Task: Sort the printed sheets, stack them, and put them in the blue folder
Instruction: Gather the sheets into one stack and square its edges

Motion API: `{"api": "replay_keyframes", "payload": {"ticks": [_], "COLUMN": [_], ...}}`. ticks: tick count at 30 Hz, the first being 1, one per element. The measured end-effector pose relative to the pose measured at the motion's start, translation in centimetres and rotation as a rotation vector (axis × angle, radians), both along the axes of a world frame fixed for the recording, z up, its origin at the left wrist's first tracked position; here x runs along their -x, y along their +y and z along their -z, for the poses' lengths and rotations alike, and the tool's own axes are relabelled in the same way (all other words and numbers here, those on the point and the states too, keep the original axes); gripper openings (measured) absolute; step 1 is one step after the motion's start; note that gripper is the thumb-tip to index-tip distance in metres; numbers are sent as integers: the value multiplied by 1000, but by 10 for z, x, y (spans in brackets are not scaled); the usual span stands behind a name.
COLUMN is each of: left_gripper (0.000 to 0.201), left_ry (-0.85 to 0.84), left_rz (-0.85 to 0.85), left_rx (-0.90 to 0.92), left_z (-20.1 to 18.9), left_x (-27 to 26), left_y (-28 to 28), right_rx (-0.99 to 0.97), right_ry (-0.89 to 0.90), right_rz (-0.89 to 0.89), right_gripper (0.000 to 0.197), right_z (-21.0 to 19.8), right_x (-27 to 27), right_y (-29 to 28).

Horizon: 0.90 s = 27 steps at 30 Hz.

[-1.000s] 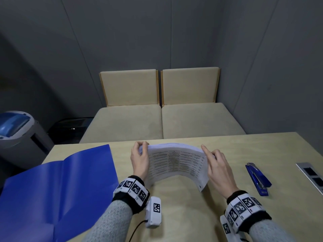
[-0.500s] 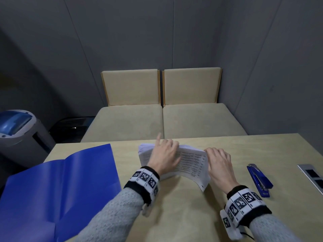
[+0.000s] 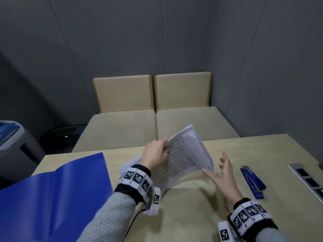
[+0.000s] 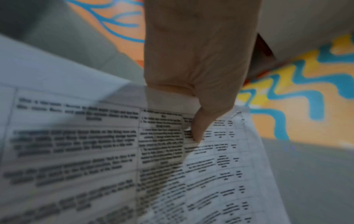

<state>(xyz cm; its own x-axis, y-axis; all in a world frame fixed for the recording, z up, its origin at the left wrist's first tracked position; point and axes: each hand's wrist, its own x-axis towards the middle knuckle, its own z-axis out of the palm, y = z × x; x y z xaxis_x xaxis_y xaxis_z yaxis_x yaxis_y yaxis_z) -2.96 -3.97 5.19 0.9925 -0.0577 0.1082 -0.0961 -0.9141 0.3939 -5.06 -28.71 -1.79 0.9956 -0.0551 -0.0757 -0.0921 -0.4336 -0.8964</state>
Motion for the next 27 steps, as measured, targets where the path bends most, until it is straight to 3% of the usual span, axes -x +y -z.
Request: {"api": "replay_keyframes", "payload": {"ticks": [4,6,8,10,14,17,22,25,27], "left_gripper": [27,30,32,26,15,21,41,35,33], "left_ry": [140,217,215,126,-228,-330,-193,-184,-204], "left_rz": [-69,-103,-161,-243,-333,-374,-463,-435,-408], "left_rx": [821,1027,1100,1146,1159,1161,1174,1157,1122], "left_z": [-6,3,17,29,40,49,76,75,71], "left_x": [14,24,34,43,63,74,80,75,72], "left_y": [31,39,41,37,10,-7,-4,2,3], "right_rx": [-377,-568,-650,-613,-583,-548,-559,-397,-190], "right_ry": [181,272,313,288,137,40,-13,-221,-405], "right_rz": [-100,-219,-307,-314,-211,-151,-127,-42,-29], "right_gripper": [101,92,68,39,21,21,41,41,49], "right_z": [-7,-19,-32,-39,-40,-41,-26,-31,-35], "right_x": [-9,-16,-19,-20,-18,-8,4,1,-2], "right_y": [16,23,30,38,59,71,72,67,65]}}
